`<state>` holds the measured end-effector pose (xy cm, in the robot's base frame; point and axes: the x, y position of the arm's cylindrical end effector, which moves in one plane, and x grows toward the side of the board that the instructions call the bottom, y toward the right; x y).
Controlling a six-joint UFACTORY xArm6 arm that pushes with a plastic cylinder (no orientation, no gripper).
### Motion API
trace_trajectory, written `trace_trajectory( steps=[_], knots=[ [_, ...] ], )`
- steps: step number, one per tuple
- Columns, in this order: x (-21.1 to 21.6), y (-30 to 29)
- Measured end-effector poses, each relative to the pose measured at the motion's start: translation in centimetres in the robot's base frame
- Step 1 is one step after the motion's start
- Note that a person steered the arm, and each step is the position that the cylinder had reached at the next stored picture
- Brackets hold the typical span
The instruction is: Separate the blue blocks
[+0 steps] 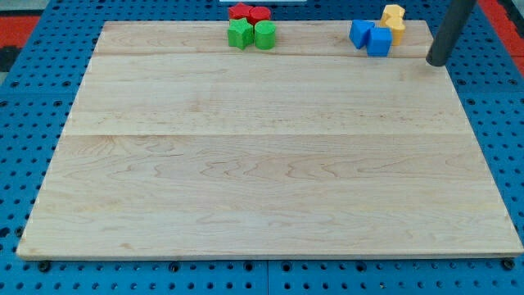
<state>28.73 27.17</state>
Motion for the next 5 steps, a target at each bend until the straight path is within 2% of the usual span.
trace_trajectory(
  steps=[1,2,5],
  knots=[
    [-1.2,-1.4],
    [-0.3,-1.4],
    [0.6,-6.3]
  ],
)
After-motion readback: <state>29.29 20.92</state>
